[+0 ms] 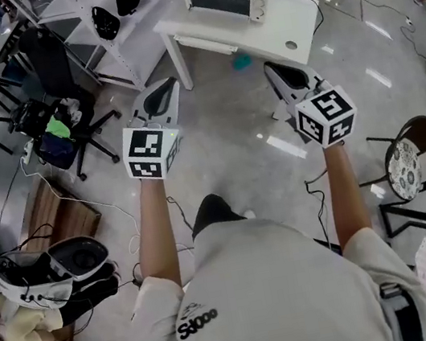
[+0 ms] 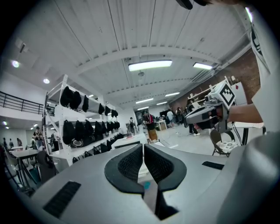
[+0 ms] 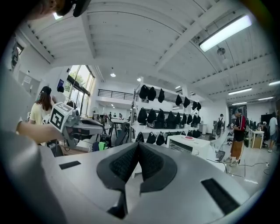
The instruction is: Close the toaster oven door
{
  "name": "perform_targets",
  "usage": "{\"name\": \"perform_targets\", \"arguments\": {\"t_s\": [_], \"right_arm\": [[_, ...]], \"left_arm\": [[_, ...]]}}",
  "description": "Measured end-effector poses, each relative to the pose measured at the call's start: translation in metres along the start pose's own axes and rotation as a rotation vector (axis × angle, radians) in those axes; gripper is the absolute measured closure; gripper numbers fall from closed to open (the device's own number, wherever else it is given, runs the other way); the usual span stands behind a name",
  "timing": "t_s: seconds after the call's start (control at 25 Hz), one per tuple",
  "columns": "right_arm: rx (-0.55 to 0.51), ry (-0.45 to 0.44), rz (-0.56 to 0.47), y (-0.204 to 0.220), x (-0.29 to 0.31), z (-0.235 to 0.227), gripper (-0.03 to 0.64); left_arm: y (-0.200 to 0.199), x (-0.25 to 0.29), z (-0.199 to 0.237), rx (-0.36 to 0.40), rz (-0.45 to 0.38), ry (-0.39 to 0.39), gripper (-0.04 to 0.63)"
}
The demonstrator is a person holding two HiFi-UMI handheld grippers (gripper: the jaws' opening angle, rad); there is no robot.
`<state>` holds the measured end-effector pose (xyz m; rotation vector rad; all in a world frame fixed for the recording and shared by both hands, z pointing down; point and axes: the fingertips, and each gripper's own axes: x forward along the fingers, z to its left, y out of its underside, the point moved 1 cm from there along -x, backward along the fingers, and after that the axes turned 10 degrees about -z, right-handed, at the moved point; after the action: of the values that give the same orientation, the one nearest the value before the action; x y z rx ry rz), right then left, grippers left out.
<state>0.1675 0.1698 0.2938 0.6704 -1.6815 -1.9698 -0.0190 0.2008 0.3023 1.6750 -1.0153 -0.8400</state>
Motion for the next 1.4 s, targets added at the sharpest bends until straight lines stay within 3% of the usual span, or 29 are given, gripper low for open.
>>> {"name": "perform_targets", "arguments": {"t_s": [0.32, 0.64, 0.92, 1.16, 1.4], "right_arm": [[0.033, -0.020, 0.025, 0.035, 0.068, -0.039, 0.607], [0.003, 0.054, -0.004, 0.040, 0.201, -0.112, 0.607], [0.016, 0.066, 0.002, 0.039, 0.295, -0.156, 0.607], [0.082, 0.111, 0.088, 0.087, 0.343, -0.192, 0.607], [0.157, 0.170, 0.173, 0.151, 0.375, -0.226, 0.606]], "left_arm": [[0.042, 0.067, 0.040, -0.012, 0.002, 0.033, 0.569], [0.081, 0.180, 0.160, -0.041, -0.034, 0.037, 0.569], [0.101, 0.263, 0.242, -0.055, -0.036, 0.076, 0.569], [0.136, 0.315, 0.275, -0.088, -0.004, 0.122, 0.569], [0.194, 0.355, 0.281, -0.145, 0.081, 0.160, 0.569]]}}
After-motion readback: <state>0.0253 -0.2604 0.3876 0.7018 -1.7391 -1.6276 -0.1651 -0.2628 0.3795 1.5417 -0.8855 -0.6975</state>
